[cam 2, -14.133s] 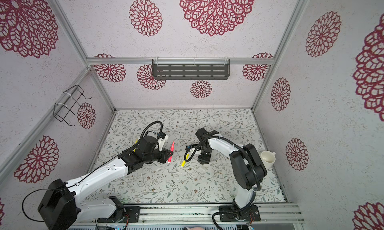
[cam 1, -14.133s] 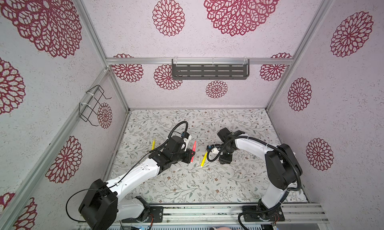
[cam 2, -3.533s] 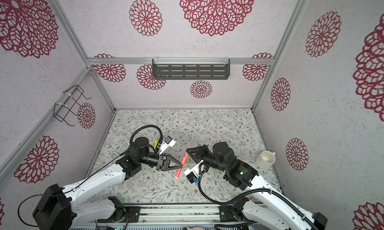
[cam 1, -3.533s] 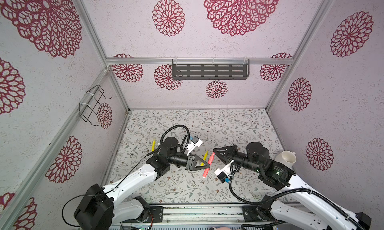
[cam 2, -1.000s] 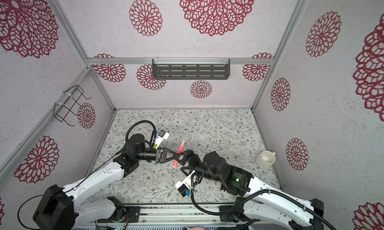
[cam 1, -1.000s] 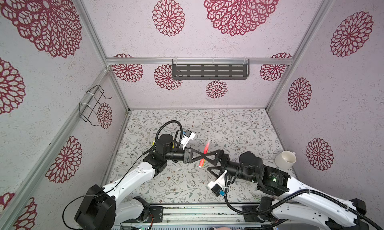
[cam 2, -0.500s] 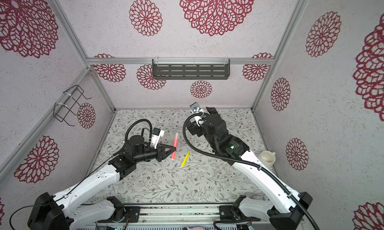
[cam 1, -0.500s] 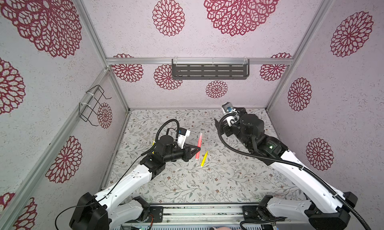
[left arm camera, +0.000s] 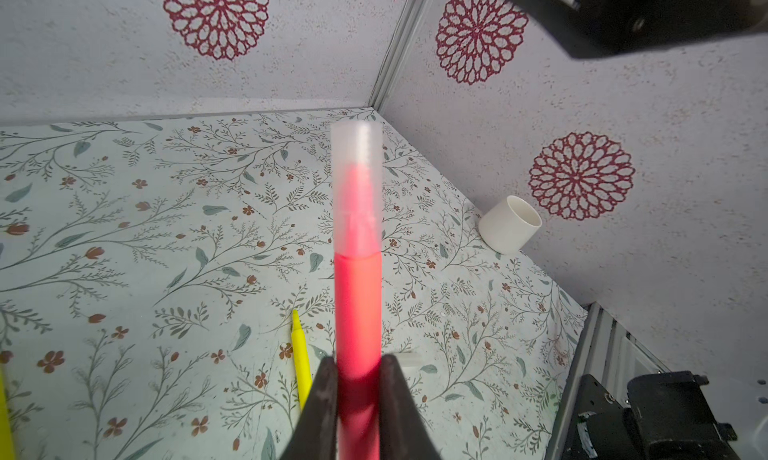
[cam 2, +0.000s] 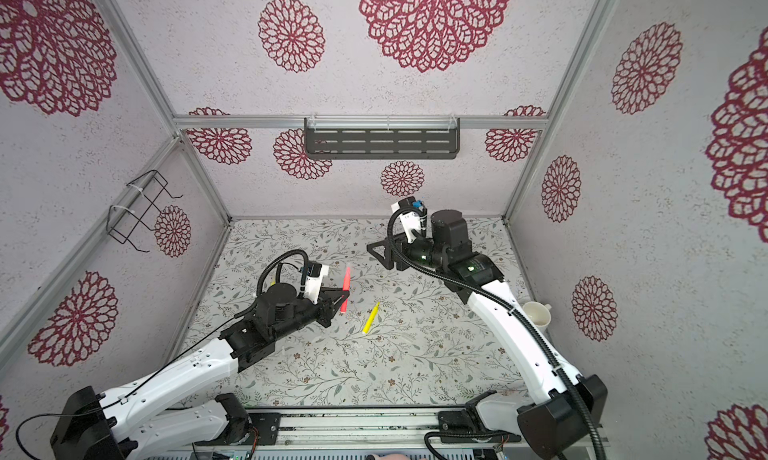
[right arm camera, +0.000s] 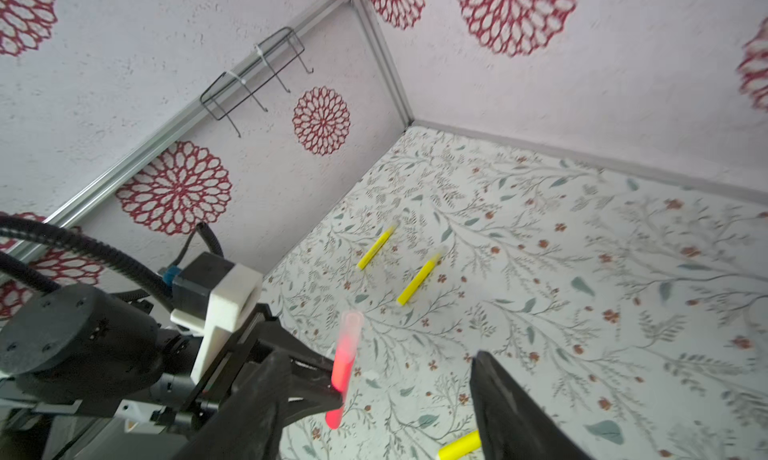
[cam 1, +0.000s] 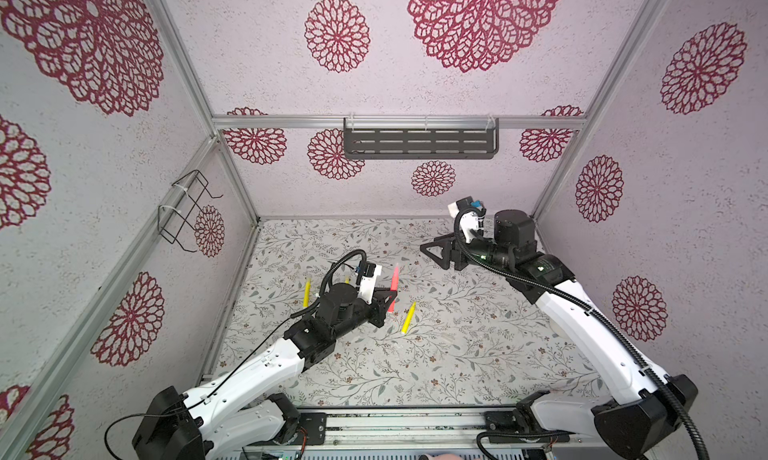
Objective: Insert the pens into the pen caps
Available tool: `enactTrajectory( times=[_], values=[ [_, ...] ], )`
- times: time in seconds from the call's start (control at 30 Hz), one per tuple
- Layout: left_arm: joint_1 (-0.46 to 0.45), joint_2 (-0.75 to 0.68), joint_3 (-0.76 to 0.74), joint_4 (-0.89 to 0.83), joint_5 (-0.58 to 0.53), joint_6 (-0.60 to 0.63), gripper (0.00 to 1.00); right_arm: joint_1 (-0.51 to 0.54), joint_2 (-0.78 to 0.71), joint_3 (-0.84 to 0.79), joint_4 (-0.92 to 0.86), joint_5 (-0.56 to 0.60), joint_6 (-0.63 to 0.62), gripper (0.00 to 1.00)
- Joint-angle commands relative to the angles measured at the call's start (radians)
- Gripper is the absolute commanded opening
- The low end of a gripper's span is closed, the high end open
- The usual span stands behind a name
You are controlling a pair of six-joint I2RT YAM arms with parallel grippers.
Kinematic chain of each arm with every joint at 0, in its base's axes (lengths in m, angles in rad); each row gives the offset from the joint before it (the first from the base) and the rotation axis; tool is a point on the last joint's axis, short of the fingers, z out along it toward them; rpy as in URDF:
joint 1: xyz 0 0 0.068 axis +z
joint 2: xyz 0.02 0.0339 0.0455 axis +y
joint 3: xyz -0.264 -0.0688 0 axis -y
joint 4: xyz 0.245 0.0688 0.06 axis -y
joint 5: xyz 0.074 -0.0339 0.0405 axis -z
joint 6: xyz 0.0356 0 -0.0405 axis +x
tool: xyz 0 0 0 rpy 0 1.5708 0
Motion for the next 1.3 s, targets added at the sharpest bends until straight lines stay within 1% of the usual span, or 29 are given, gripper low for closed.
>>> enactTrajectory(
  times=[0.0, 0.1, 0.27, 0.37, 0.47, 0.6, 0.93, 1.13, 1.17, 1.27],
  values=[
    [-0.015, -0.012, -0.007, 0.038, -0.042, 0.024, 0.00, 0.032, -0.006, -0.029, 0.123, -0.099, 0.084, 0.67],
    [-0.019, -0.012, -0.003, 0.037, -0.044, 0.025, 0.00, 0.072, 0.012, -0.023, 0.122, -0.049, 0.068, 0.62],
    [-0.023, 0.001, 0.008, 0.032, -0.042, 0.024, 0.00, 0.096, 0.035, -0.028, 0.176, -0.041, 0.094, 0.61],
    [-0.031, 0.000, 0.007, 0.038, -0.056, 0.024, 0.00, 0.108, 0.061, -0.013, 0.158, -0.027, 0.092, 0.58],
    [-0.039, -0.003, 0.010, 0.039, -0.069, 0.024, 0.00, 0.115, 0.073, -0.020, 0.167, 0.039, 0.102, 0.52],
    [-0.046, -0.005, 0.014, 0.034, -0.081, 0.025, 0.00, 0.118, 0.066, -0.059, 0.233, 0.077, 0.135, 0.49],
    [-0.054, -0.009, 0.016, 0.035, -0.100, 0.024, 0.00, 0.150, 0.110, -0.044, 0.244, 0.048, 0.143, 0.48],
    [-0.056, -0.008, 0.020, 0.037, -0.107, 0.026, 0.00, 0.158, 0.124, -0.044, 0.249, 0.061, 0.148, 0.44],
    [-0.056, -0.009, 0.020, 0.036, -0.107, 0.027, 0.00, 0.160, 0.126, -0.044, 0.249, 0.064, 0.147, 0.41],
    [-0.058, -0.008, 0.020, 0.036, -0.108, 0.027, 0.00, 0.164, 0.130, -0.045, 0.250, 0.065, 0.149, 0.36]
  ],
)
